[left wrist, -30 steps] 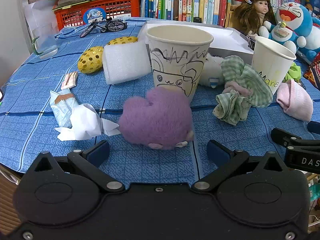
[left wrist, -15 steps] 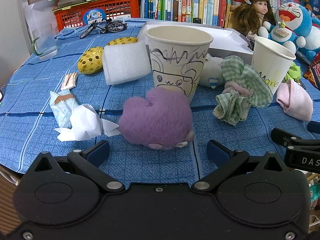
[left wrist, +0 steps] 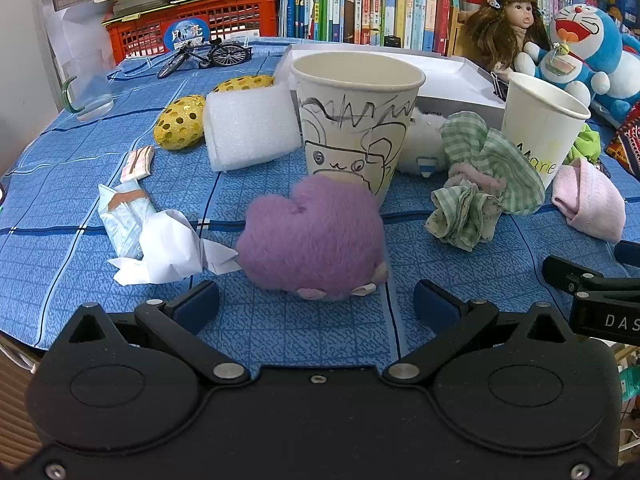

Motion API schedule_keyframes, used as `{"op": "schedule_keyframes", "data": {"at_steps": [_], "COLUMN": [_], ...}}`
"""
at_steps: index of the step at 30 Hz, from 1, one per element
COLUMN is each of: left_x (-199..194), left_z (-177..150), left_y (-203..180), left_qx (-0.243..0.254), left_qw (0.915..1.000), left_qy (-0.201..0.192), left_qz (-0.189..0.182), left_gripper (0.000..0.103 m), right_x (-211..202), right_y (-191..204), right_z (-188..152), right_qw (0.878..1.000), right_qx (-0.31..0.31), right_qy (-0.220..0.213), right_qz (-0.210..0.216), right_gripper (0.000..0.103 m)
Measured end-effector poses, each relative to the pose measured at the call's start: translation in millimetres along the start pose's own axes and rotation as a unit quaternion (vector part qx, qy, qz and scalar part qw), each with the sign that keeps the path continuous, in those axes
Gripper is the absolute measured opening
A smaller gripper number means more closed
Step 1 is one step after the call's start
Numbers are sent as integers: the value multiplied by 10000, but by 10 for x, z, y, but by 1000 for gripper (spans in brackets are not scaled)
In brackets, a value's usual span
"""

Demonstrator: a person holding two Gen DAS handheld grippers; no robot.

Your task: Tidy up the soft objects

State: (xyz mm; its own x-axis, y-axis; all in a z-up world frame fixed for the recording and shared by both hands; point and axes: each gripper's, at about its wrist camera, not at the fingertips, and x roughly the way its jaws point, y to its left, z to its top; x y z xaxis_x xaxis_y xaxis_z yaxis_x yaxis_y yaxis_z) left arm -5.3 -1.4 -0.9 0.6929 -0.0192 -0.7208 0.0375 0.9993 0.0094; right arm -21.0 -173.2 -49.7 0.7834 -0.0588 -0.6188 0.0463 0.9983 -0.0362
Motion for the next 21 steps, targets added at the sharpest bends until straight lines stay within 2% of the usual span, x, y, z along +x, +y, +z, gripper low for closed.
{"op": "schedule_keyframes", "data": {"at_steps": [21], "left_x": [-8], "left_z": [13], "left_y": [2], "left_qx": [2], "left_qw": [10000], "left_qy": [-12], "left_qz": [-2], "left_gripper": [103], "right_x": [-11], "right_y": [-1], "right_z": [-10], "right_qw": [10000], "right_qx": [-1], "right_qy": [-74], "right_qz": [1], "right_gripper": [103]}}
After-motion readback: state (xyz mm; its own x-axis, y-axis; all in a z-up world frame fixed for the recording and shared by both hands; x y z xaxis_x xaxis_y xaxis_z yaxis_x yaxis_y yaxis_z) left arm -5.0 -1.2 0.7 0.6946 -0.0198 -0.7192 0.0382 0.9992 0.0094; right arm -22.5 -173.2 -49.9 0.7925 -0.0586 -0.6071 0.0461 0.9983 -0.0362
